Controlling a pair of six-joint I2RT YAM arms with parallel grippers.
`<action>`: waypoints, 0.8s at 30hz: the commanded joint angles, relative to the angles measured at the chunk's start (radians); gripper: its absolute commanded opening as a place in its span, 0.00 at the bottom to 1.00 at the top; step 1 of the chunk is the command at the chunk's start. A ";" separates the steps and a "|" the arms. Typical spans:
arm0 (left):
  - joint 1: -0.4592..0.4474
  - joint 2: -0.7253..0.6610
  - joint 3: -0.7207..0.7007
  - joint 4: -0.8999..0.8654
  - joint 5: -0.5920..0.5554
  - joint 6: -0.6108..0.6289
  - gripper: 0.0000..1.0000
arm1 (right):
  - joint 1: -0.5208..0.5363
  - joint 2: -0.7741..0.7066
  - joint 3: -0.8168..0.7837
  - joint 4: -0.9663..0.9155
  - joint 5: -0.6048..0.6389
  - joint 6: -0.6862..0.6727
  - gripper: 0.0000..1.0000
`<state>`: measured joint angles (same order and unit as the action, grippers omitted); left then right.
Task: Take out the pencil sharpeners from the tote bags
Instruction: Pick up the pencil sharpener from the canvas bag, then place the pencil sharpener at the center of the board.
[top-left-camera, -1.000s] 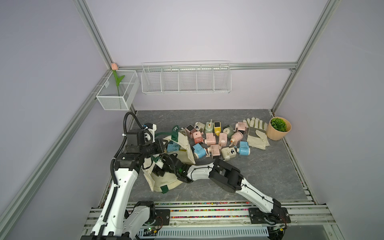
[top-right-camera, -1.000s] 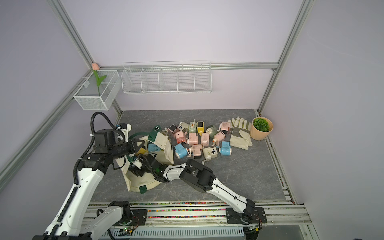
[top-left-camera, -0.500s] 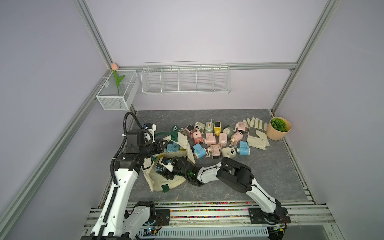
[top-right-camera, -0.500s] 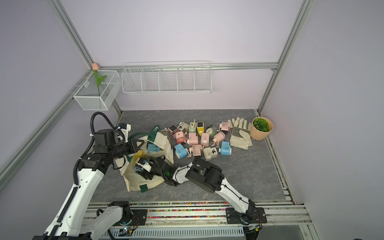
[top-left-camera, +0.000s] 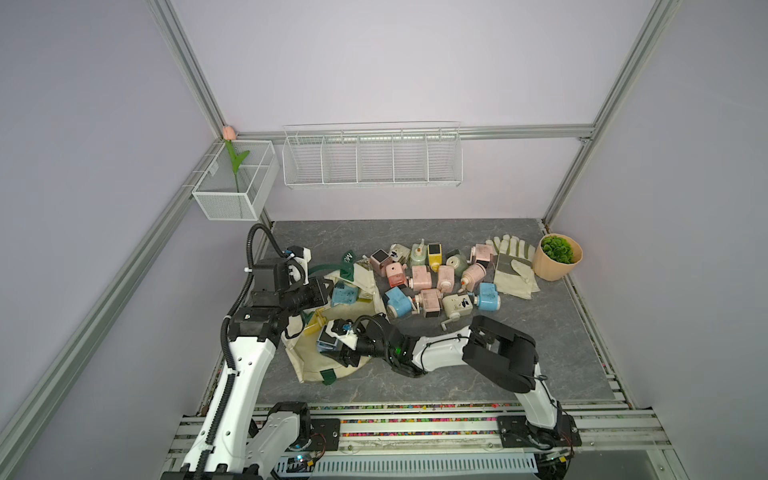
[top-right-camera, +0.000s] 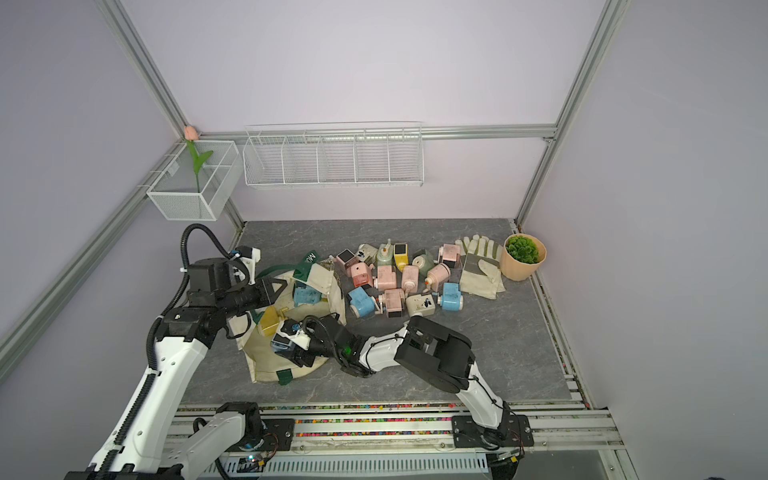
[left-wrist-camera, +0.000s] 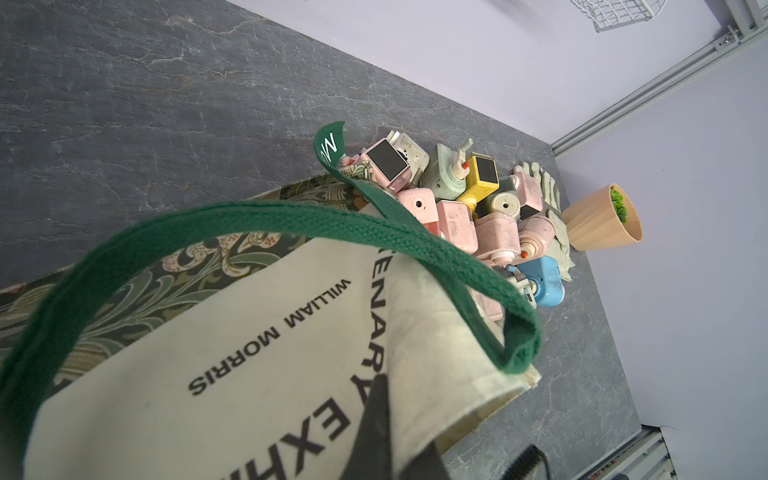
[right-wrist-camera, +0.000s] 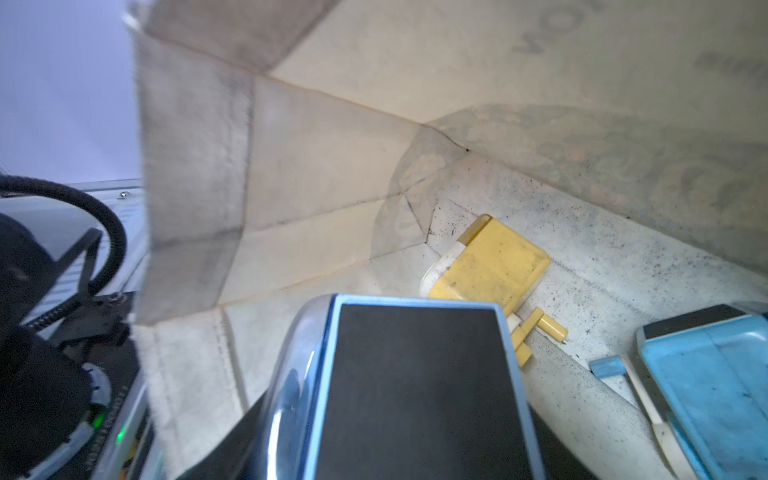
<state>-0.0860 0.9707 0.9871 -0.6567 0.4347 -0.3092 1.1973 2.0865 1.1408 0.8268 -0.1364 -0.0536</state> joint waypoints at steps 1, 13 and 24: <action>-0.002 -0.004 0.018 0.006 -0.020 0.002 0.00 | 0.015 -0.091 -0.022 -0.024 -0.018 -0.037 0.54; -0.002 -0.020 0.021 -0.003 -0.049 0.000 0.00 | 0.046 -0.350 -0.174 -0.192 0.028 -0.096 0.53; -0.001 -0.016 0.024 -0.005 -0.044 -0.005 0.00 | -0.019 -0.693 -0.364 -0.441 0.291 -0.101 0.51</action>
<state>-0.0860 0.9684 0.9871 -0.6666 0.4042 -0.3096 1.2129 1.4509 0.8204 0.4416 0.0402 -0.1501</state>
